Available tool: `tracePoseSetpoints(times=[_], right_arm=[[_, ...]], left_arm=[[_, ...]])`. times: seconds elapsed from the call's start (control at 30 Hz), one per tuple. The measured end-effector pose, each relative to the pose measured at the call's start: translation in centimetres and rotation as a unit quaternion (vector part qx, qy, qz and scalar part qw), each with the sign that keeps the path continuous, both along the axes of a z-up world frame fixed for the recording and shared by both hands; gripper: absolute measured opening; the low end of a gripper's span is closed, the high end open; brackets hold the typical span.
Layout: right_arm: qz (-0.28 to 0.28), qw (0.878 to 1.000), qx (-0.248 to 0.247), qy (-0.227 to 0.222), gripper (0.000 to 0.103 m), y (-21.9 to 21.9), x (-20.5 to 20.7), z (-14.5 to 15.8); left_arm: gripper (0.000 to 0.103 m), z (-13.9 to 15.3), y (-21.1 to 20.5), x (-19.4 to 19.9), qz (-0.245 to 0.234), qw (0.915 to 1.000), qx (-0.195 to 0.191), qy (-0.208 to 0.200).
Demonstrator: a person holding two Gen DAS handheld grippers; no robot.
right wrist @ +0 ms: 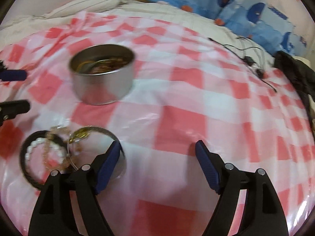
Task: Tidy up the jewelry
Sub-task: 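Grasp a second silver bangle with the right tool while the left tool returns to the pile, then grasp the pink bead bracelet with the left tool while the right tool holds the bangle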
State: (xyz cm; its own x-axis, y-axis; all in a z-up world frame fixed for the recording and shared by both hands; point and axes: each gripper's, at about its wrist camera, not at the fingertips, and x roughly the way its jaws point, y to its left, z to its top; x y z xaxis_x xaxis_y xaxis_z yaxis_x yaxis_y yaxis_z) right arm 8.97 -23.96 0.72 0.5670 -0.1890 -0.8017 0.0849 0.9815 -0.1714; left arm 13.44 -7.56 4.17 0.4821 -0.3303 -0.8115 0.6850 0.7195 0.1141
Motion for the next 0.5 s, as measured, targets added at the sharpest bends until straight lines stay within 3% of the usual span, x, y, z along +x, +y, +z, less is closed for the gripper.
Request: tracePoseSetpoints(times=[0.17, 0.4, 0.43, 0.5], right_arm=[[0.002, 1.000, 0.000, 0.008, 0.077, -0.1, 0.1, -0.2], [-0.035, 0.999, -0.007, 0.009, 0.080, -2.2, -0.1, 0.0], [-0.034, 0.999, -0.005, 0.009, 0.080, -2.2, -0.1, -0.1], [-0.025, 1.000, -0.006, 0.011, 0.080, -1.9, 0.0, -0.2]], left_arm=[[0.065, -0.1, -2.1, -0.7, -0.030, 0.9995, -0.012, 0.007], [0.064, -1.7, -5.4, -1.7, -0.067, 0.9976, 0.007, 0.017], [0.061, -2.0, -5.7, -1.8, -0.073, 0.9970, 0.004, 0.024], [0.013, -2.4, -6.0, -1.8, -0.089, 0.9946, -0.004, 0.053]])
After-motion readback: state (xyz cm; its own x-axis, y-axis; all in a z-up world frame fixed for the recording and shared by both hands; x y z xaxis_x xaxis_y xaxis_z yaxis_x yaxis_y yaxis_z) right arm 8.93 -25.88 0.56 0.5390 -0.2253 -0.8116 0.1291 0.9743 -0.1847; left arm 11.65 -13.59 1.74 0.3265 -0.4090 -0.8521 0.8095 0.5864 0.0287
